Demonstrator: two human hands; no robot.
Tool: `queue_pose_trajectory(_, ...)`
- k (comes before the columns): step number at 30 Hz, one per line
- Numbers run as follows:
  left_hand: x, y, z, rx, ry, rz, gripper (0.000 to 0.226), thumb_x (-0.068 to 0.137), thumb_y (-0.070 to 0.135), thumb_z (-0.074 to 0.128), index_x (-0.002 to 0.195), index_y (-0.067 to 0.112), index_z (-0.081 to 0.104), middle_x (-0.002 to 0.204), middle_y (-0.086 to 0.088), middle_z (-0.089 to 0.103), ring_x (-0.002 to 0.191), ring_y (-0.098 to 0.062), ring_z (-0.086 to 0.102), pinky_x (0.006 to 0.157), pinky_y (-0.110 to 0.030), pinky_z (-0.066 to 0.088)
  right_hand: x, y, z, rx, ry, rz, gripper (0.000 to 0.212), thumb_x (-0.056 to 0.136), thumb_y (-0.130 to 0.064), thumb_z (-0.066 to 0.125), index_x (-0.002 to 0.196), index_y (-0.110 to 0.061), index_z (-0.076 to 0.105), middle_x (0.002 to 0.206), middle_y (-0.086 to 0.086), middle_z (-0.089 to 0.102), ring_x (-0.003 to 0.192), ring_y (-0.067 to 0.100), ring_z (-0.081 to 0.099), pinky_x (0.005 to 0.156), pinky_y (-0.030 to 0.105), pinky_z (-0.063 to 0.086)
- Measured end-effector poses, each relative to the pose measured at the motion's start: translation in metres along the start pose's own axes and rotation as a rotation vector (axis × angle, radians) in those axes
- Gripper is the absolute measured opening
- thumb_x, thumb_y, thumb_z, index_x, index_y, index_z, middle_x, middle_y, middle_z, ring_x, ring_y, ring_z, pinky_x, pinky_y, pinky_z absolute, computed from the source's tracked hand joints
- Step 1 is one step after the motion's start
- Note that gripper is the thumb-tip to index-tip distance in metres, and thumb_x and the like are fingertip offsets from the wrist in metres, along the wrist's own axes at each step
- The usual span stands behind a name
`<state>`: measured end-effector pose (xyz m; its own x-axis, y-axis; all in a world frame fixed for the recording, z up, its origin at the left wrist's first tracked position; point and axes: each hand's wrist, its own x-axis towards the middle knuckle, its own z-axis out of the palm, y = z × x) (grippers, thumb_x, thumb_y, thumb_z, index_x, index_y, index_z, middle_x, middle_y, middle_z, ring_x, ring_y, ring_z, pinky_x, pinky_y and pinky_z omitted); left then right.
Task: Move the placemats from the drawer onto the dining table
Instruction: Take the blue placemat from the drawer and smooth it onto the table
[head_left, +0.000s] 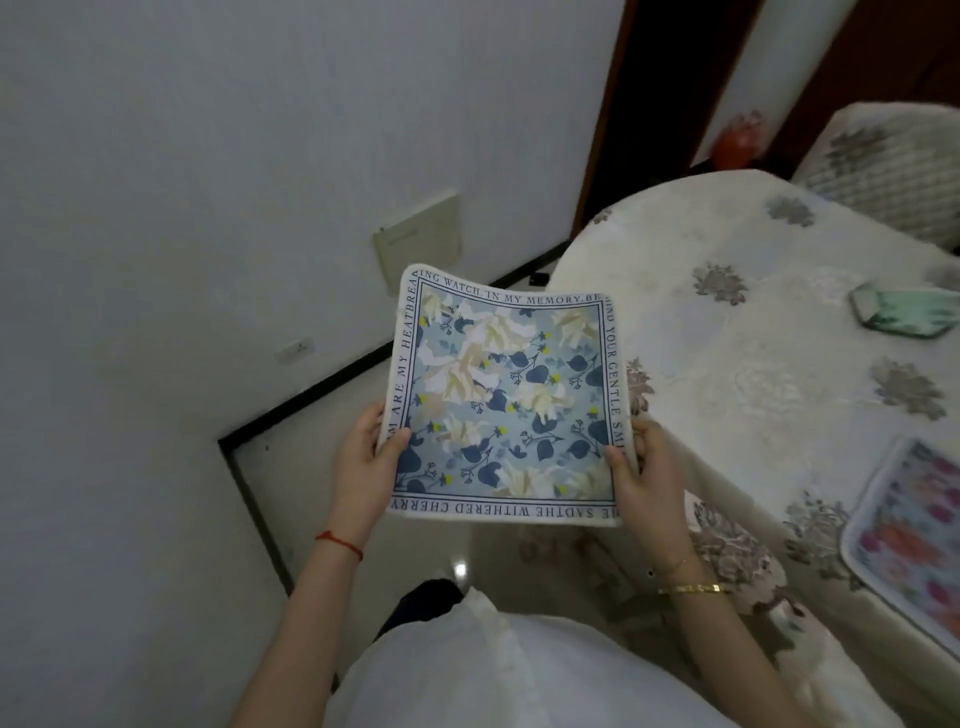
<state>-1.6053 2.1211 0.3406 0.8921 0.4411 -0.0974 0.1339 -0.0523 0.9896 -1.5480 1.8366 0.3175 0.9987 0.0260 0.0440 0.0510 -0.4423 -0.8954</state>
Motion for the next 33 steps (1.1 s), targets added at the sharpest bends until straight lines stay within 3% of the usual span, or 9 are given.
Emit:
queue_pose_trajectory(2,0.044,0.009,0.008,0.022,-0.107,0.019,0.033,0.092,0.003,0.055,0.118,0.023,0.057,0.111,0.001,0.068,0.097,-0.012,0.068,0.078,-0.027,0.057,0.016,-0.009,0.006,-0.009,0.101,0.040,0.031,0.094,-0.014,0.055,0.104,-0.041,0.046,0.099,-0.016,0.065,0.088,-0.001,0.065,0.069,0.019,0.055)
queue_pose_trajectory(6,0.122,0.023,0.039,0.063,-0.308,0.017,0.036,0.092,0.002,0.055,0.127,0.011,0.054,0.116,-0.007,0.067,0.101,-0.019,0.067,0.087,-0.039,0.056,0.040,-0.011,0.007,-0.028,0.292,0.132,0.026,0.094,-0.011,0.055,0.112,-0.027,0.045,0.095,-0.017,0.063,0.085,-0.002,0.061,0.063,0.008,0.048)
queue_pose_trajectory(13,0.202,0.039,0.130,0.110,-0.599,0.061,0.034,0.090,-0.002,0.055,0.122,0.008,0.055,0.108,-0.004,0.067,0.087,-0.002,0.067,0.079,-0.025,0.057,0.069,0.004,-0.020,-0.063,0.532,0.276,0.025,0.093,-0.009,0.058,0.115,-0.014,0.049,0.088,-0.010,0.063,0.073,-0.005,0.058,0.058,0.003,0.042)
queue_pose_trajectory(17,0.221,0.043,0.189,0.145,-0.702,0.049,0.030,0.092,0.001,0.055,0.120,0.011,0.056,0.103,-0.002,0.068,0.082,0.000,0.067,0.078,-0.025,0.057,0.086,0.024,-0.046,-0.101,0.608,0.331,0.025,0.092,-0.010,0.058,0.116,-0.014,0.049,0.089,-0.011,0.064,0.073,-0.008,0.058,0.060,0.004,0.044)
queue_pose_trajectory(19,0.227,0.042,0.217,0.162,-0.729,0.039,0.028,0.092,0.002,0.055,0.117,0.014,0.055,0.101,-0.003,0.068,0.083,-0.005,0.068,0.079,-0.028,0.057,0.097,0.039,-0.063,-0.100,0.628,0.367,0.027,0.092,-0.011,0.057,0.118,-0.014,0.049,0.093,-0.006,0.066,0.079,-0.004,0.061,0.068,0.010,0.049)
queue_pose_trajectory(23,0.235,0.038,0.272,0.242,-0.781,0.068,0.027,0.091,0.006,0.058,0.117,0.015,0.056,0.110,-0.010,0.068,0.096,-0.024,0.067,0.087,-0.044,0.055,0.115,0.072,-0.096,-0.106,0.651,0.436,0.029,0.092,-0.015,0.057,0.119,-0.018,0.047,0.097,0.002,0.069,0.084,0.018,0.067,0.074,0.043,0.056)
queue_pose_trajectory(27,0.241,0.025,0.323,0.315,-0.828,0.097,0.030,0.091,0.005,0.056,0.116,0.021,0.055,0.107,-0.006,0.068,0.091,-0.013,0.067,0.086,-0.037,0.054,0.131,0.103,-0.115,-0.173,0.666,0.487,0.026,0.093,-0.017,0.056,0.118,-0.015,0.047,0.084,0.023,0.065,0.070,0.039,0.061,0.059,0.048,0.049)
queue_pose_trajectory(30,0.250,0.007,0.355,0.347,-0.861,0.078,0.030,0.091,0.007,0.057,0.116,0.023,0.055,0.108,-0.006,0.068,0.081,0.004,0.066,0.083,-0.030,0.054,0.143,0.126,-0.120,-0.178,0.670,0.541,0.026,0.093,-0.014,0.056,0.118,-0.010,0.048,0.084,0.025,0.064,0.073,0.042,0.060,0.061,0.049,0.049)
queue_pose_trajectory(33,0.257,-0.012,0.382,0.366,-0.866,0.008,0.029,0.091,0.008,0.058,0.116,0.023,0.054,0.111,-0.004,0.066,0.097,-0.016,0.066,0.092,-0.042,0.052,0.155,0.144,-0.124,-0.183,0.678,0.602,0.024,0.092,-0.011,0.057,0.114,-0.007,0.049,0.079,0.024,0.064,0.070,0.040,0.060,0.061,0.046,0.049)
